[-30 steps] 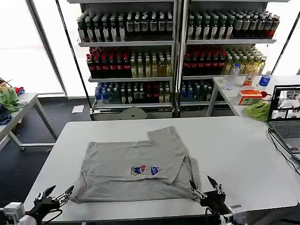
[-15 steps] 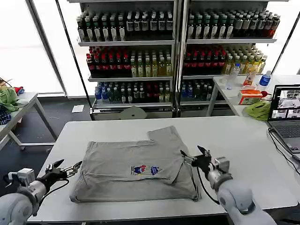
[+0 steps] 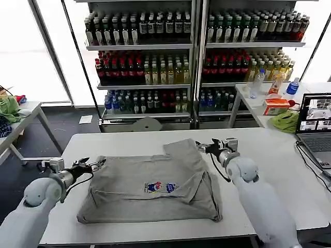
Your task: Fold and organize the clothes.
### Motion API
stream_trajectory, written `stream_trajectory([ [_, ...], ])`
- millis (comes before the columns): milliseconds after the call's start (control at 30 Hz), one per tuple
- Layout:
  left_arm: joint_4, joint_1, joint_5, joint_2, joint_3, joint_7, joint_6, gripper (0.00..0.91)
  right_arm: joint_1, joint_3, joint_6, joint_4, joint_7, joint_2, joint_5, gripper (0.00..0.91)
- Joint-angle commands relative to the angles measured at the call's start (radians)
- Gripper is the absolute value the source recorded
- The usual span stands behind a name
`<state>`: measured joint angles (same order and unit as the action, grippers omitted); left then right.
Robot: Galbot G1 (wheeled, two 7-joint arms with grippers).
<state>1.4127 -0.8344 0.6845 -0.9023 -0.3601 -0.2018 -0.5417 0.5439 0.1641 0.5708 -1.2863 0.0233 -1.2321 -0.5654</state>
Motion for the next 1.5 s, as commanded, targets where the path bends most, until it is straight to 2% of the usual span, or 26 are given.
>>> stream_trajectory([
  [33,-0.207,0.195,-0.018,-0.019,0.134,-0.019,0.011,0.907,-0.154,-0.025,0.007,0.303,0.031,-0.124,0.036,0.907],
  [167,-0.238,0.208,-0.02,-0.028,0.143,-0.02,0.019,0.907,-0.159,-0.032,0.006,0.333,0.035,-0.154,0.058,0.907],
  [233,-0.248,0.209,-0.021,-0.03,0.149,-0.022,0.021,0.907,-0.164,-0.034,0.006,0.346,0.033,-0.167,0.064,0.836],
  [300,-0.255,0.208,-0.023,-0.034,0.151,-0.023,0.023,0.907,-0.167,-0.036,0.006,0.358,0.032,-0.179,0.068,0.504],
  [333,-0.257,0.209,-0.026,-0.037,0.15,-0.023,0.024,0.907,-0.167,-0.039,0.006,0.359,0.032,-0.182,0.072,0.171],
  [400,-0.264,0.214,-0.025,-0.041,0.15,-0.023,0.024,0.907,-0.165,-0.045,0.007,0.358,0.035,-0.187,0.072,0.0],
  [500,-0.268,0.212,-0.023,-0.037,0.155,-0.025,0.022,0.907,-0.16,-0.047,0.008,0.358,0.036,-0.196,0.046,0.0],
  [933,-0.197,0.145,0.029,0.008,0.144,-0.026,-0.024,0.907,-0.154,-0.057,0.007,0.364,0.036,-0.205,0.052,0.0],
  [1033,-0.171,0.124,0.033,0.017,0.13,-0.027,-0.034,0.675,-0.156,-0.059,0.006,0.366,0.036,-0.201,0.053,0.0],
  [1067,-0.169,0.119,0.033,0.017,0.128,-0.027,-0.034,0.423,-0.157,-0.061,0.007,0.366,0.037,-0.201,0.054,0.0],
  [1167,-0.168,0.111,0.033,0.012,0.123,-0.027,-0.034,0.111,-0.159,-0.062,0.007,0.366,0.037,-0.203,0.054,0.0],
  [1233,-0.164,0.109,0.032,0.008,0.124,-0.031,-0.034,0.02,-0.158,-0.065,0.006,0.361,0.036,-0.204,0.055,0.0],
  [1267,-0.164,0.109,0.031,0.006,0.124,-0.031,-0.034,0.01,-0.157,-0.066,0.007,0.361,0.035,-0.204,0.055,0.0],
  [1500,-0.162,0.104,0.03,0.003,0.135,-0.047,-0.035,0.01,-0.158,-0.068,0.007,0.359,0.034,-0.208,0.056,0.0],
])
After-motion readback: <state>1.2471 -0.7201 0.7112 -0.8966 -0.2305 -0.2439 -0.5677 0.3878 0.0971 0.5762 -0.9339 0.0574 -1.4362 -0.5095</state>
